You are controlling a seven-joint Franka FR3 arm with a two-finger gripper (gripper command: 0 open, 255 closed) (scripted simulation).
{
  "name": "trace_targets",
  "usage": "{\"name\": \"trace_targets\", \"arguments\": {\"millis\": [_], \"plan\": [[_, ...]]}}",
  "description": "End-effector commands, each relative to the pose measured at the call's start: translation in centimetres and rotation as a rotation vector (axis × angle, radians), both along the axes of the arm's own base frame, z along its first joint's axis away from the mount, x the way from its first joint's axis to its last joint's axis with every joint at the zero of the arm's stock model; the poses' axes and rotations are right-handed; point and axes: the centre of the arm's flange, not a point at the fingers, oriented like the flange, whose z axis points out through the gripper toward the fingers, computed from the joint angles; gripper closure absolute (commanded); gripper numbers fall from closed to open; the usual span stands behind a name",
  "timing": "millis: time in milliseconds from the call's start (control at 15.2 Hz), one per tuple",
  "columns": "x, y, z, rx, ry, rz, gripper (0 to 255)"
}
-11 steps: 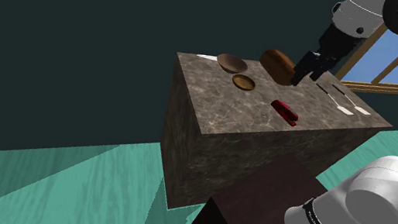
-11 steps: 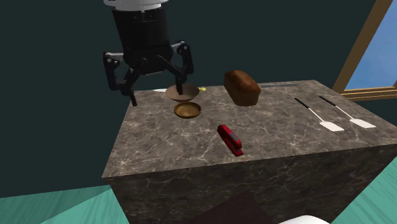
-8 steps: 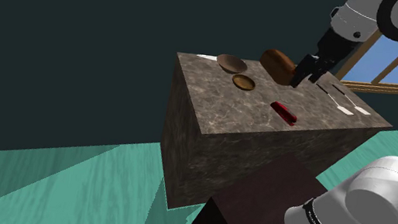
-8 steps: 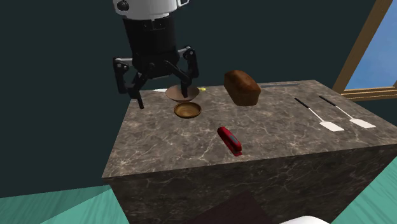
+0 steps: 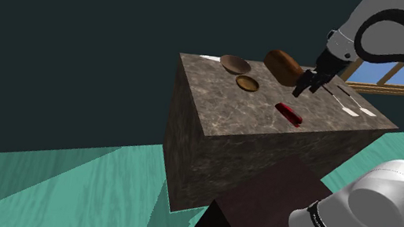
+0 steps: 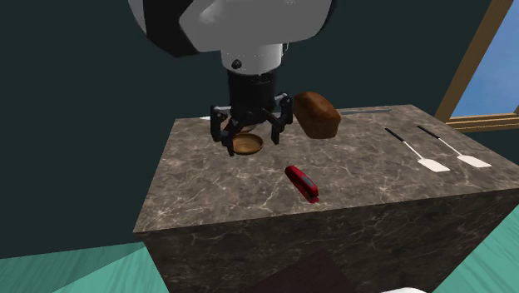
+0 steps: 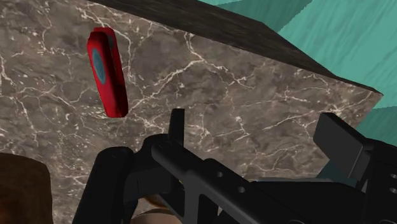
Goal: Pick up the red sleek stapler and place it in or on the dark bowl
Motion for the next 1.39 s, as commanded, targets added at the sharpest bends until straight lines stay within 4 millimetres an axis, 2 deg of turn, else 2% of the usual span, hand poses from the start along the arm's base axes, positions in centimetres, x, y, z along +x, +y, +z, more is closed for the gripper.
{"name": "trace_targets", "arguments": {"millis": [0, 1056, 1320], "plan": [[0.6, -1.8, -1.6, 0.003, -0.002, -0.002, 0], [4.0, -17.6, -15.6, 0.033, -0.006, -0.026, 0], [4.2, -17.7, -17.7, 0.033, -0.006, -0.026, 0]]}}
